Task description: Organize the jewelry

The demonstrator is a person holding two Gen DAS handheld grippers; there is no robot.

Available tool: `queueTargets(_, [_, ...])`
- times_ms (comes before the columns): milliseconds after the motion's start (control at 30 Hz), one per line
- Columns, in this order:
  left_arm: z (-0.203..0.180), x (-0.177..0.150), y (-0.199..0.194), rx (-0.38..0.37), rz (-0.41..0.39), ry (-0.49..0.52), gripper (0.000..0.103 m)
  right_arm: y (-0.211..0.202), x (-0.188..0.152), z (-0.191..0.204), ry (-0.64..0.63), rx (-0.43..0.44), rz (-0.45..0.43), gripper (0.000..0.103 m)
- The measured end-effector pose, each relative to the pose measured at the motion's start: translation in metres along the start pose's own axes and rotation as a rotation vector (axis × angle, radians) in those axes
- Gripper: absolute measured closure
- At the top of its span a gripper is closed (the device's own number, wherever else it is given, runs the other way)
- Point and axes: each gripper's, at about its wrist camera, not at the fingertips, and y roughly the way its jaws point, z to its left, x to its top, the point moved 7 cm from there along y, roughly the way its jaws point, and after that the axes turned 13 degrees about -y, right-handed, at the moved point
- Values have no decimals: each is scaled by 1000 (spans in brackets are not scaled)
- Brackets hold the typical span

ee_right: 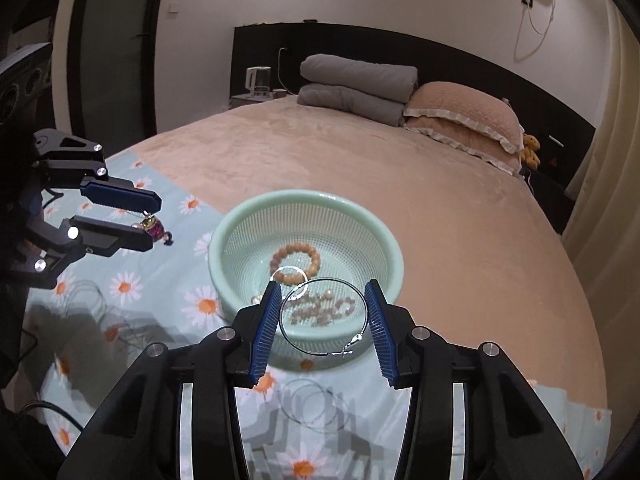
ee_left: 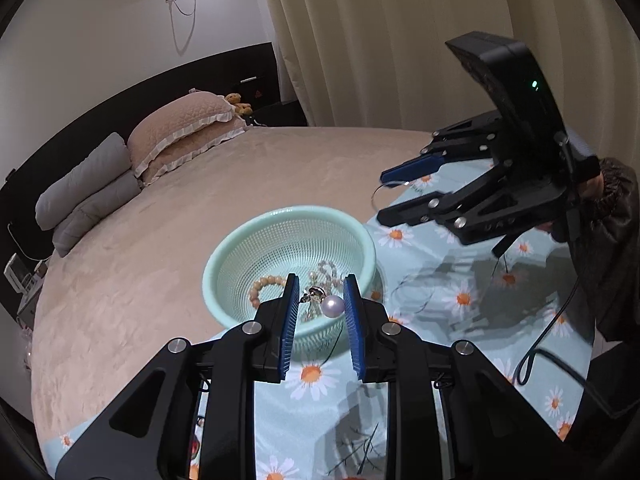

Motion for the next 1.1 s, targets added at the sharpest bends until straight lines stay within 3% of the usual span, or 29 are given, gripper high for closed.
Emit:
queueTargets(200, [27,9,51,29,36,-100,75,53,0,-21,133,50,0,58])
queueTargets(267, [37,5,66,84,31,-124,41,71,-13,-28,188,26,62,43])
queueTargets(333, [44,2,69,151,-8,-133,35,74,-24,-34,218,-25,83,39])
queueTargets(367, [46,-1,67,173,-24,-141,23,73,-26,-34,232,-19,78,32])
queueTargets(400, [47,-4,65,190,-40,-153,17,70,-28,-34,246,-19,75,24])
queueTargets(433, [47,-7,62,202,-53,-159,12,67,-28,-34,252,-32,75,22])
queueTargets(600, [41,-19,41,254,-64,-182,6,36,-15,-23,232,-78,36,18])
queueTargets(800, [40,-19,-3,312,-80,-308,6,-11,5,7,142,-173,13,14])
queueTargets(1000, [31,-27,-61,409,-139,-428,6,-63,9,44,109,-183,-25,11])
queueTargets(1100, [20,-45,-76,407,-134,-519,6,-86,6,64,123,-166,-47,10])
